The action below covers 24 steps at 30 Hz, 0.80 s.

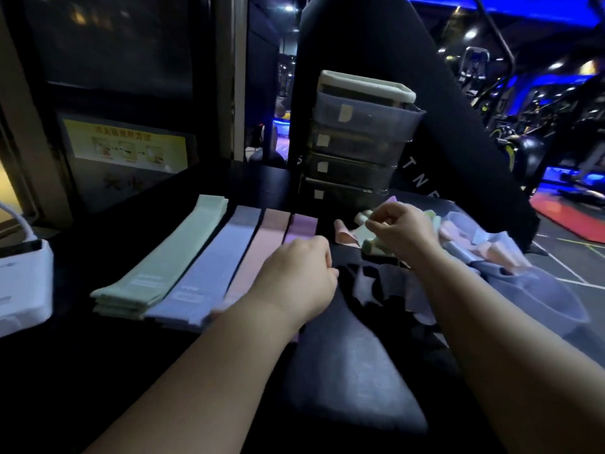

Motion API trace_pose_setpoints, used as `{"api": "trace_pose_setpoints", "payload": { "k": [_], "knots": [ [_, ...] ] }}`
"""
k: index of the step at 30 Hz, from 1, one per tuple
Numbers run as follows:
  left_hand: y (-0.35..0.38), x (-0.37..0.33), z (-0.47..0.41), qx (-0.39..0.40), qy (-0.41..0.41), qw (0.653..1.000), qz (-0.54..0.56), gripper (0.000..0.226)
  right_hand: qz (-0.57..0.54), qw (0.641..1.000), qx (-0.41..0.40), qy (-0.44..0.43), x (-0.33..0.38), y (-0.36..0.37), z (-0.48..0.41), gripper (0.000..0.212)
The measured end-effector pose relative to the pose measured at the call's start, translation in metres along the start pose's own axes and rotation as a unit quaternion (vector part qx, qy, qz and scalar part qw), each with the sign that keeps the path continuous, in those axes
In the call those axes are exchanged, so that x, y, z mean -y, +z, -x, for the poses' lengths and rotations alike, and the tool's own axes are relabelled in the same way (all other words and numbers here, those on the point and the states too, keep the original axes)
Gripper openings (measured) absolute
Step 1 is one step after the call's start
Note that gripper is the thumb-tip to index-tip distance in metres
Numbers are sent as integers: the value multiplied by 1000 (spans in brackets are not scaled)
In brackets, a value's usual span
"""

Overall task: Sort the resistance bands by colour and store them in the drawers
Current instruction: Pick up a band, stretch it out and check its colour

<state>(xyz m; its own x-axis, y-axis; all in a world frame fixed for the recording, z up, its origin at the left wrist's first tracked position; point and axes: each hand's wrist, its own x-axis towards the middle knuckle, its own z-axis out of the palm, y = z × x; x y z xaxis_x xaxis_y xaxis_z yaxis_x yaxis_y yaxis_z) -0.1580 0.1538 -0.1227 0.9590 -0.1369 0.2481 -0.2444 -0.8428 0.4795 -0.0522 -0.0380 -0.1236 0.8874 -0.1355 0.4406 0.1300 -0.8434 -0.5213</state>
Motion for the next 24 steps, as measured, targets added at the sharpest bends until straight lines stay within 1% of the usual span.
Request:
{"api": "trace_pose_setpoints", "payload": {
  "k": [4, 7, 9, 11, 13, 16, 17, 19, 20, 22, 24],
  "knots": [
    [30, -34, -24, 45, 2, 999, -11, 38, -11, 999, -31, -16, -28, -40, 4, 9],
    [50, -63, -39, 68, 0, 998, 4, 27, -10, 998, -69, -12, -53, -68, 4, 3],
    [63, -84, -50, 66, 0, 997, 31, 25, 16, 992, -123, 28, -84, -83, 5, 15],
    [75, -103, -63, 38, 11, 998, 41, 25, 64, 980, -161, 94, -112, -93, 9, 31],
    [87, -117, -73, 8, 30, 998, 50, 26, 103, 973, -136, 158, -126, -101, 11, 42],
    [109, -119, -78, 5, 36, 997, 66, 26, 108, 973, -36, 202, -131, -104, 12, 68],
    [115, -117, -79, 18, 32, 997, 71, 26, 101, 973, -1, 208, -130, -103, 13, 71],
    [125, -111, -81, 47, 25, 996, 73, 26, 106, 970, 45, 213, -127, -101, 15, 65],
    [128, -109, -83, 51, 28, 996, 71, 26, 110, 970, 45, 214, -127, -99, 14, 61],
    [130, -107, -85, 49, 35, 996, 69, 26, 102, 969, 14, 225, -131, -94, 9, 50],
    [131, -105, -85, 49, 37, 995, 72, 24, 104, 970, -33, 217, -138, -90, 4, 38]
  ]
}}
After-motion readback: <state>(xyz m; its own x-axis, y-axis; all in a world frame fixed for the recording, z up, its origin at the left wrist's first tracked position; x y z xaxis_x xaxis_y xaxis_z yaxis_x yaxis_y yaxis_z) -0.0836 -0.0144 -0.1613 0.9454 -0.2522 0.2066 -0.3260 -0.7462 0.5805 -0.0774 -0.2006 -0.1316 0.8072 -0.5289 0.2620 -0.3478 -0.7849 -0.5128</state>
